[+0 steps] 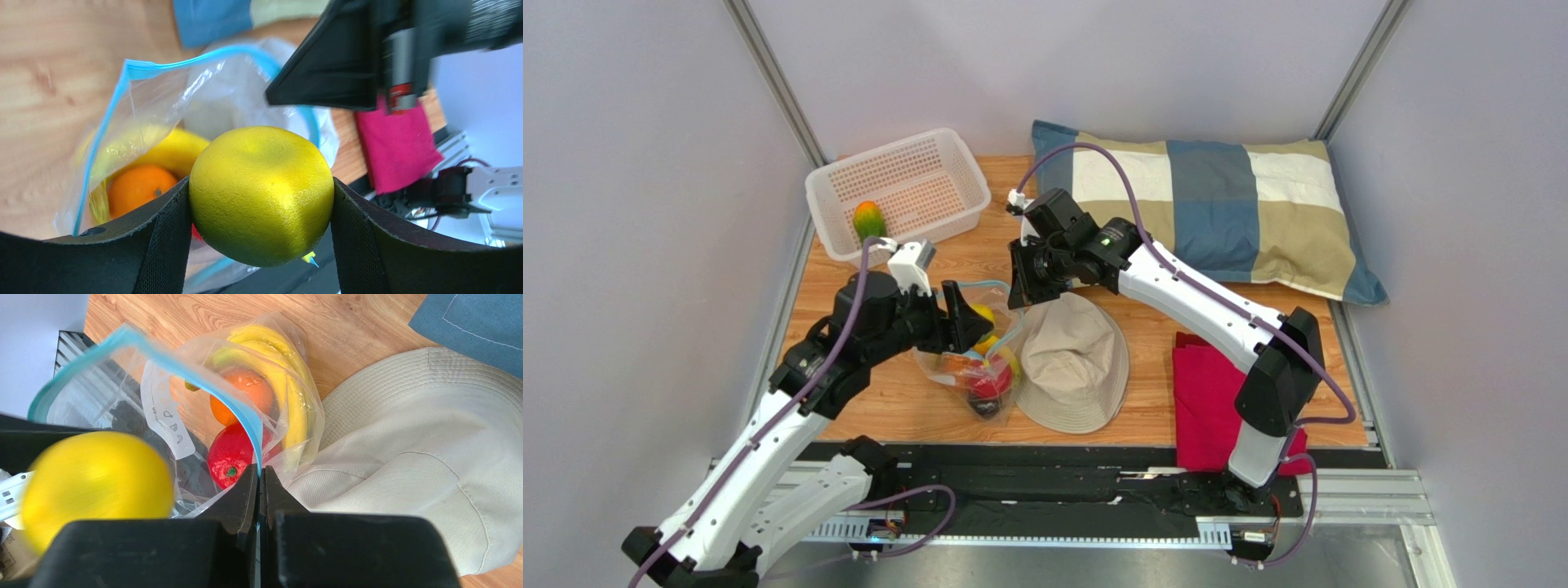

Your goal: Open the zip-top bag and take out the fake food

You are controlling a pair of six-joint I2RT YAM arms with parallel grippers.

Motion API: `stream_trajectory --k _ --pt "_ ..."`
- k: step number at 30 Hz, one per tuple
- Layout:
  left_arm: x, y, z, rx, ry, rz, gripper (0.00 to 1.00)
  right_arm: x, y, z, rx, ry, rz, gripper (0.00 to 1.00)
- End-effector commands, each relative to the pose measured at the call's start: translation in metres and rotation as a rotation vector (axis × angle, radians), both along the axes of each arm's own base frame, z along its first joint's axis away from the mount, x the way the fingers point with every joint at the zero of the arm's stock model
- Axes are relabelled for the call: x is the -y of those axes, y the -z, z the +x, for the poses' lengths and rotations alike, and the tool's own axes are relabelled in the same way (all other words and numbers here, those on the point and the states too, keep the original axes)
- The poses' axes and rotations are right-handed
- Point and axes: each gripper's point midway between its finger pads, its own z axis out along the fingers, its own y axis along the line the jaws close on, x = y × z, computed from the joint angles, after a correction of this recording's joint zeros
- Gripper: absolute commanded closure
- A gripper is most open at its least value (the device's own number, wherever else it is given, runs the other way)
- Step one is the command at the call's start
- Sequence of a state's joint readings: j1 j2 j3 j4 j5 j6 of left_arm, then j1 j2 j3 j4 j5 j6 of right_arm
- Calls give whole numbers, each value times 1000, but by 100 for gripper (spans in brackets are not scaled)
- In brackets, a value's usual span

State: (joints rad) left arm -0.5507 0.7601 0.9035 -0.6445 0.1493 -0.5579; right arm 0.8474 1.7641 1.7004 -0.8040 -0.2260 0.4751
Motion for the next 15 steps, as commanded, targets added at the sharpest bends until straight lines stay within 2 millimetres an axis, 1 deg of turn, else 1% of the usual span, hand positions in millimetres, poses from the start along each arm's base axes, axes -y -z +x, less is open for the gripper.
stream_trajectory --k 1,3,4,5,6,7,8,9,10,11,12,13,14,15 --pt "1 -48 27 235 -38 -53 100 1 -4 8 40 4 1 100" --pt "-5 -62 43 287 -100 -54 100 1 -4 8 38 4 2 100" --pt "-6 -64 54 285 -127 -46 100 1 -4 7 34 3 3 100" --pt "-12 -66 64 284 -175 -48 100 0 -4 7 31 -1 6 100" --pt "-14 -73 74 296 -199 -63 100 1 -4 6 24 -1 2 100" --pt "-13 -72 87 284 -218 -61 100 0 -3 6 22 -4 0 100" --pt "-16 -72 98 274 -249 -71 100 -1 -4 6 21 -8 2 100" --pt "-25 -83 112 290 -295 -84 100 0 -3 5 15 -10 -5 100" --pt "-28 -70 130 243 -324 -65 100 0 -4 5 15 -12 -5 100" --pt "-37 -66 144 227 -384 -52 100 0 -6 5 15 -13 -3 100" --pt "-51 -75 158 231 -441 -49 100 0 -4 4 11 -14 -9 100" --pt "-55 -57 176 177 -473 -16 100 0 -6 4 14 -17 -7 100" --pt "-63 -51 187 160 -509 4 100 -1 -6 3 10 -22 -7 100" --pt "-72 -57 199 159 -542 17 100 0 -7 3 8 -21 -11 100"
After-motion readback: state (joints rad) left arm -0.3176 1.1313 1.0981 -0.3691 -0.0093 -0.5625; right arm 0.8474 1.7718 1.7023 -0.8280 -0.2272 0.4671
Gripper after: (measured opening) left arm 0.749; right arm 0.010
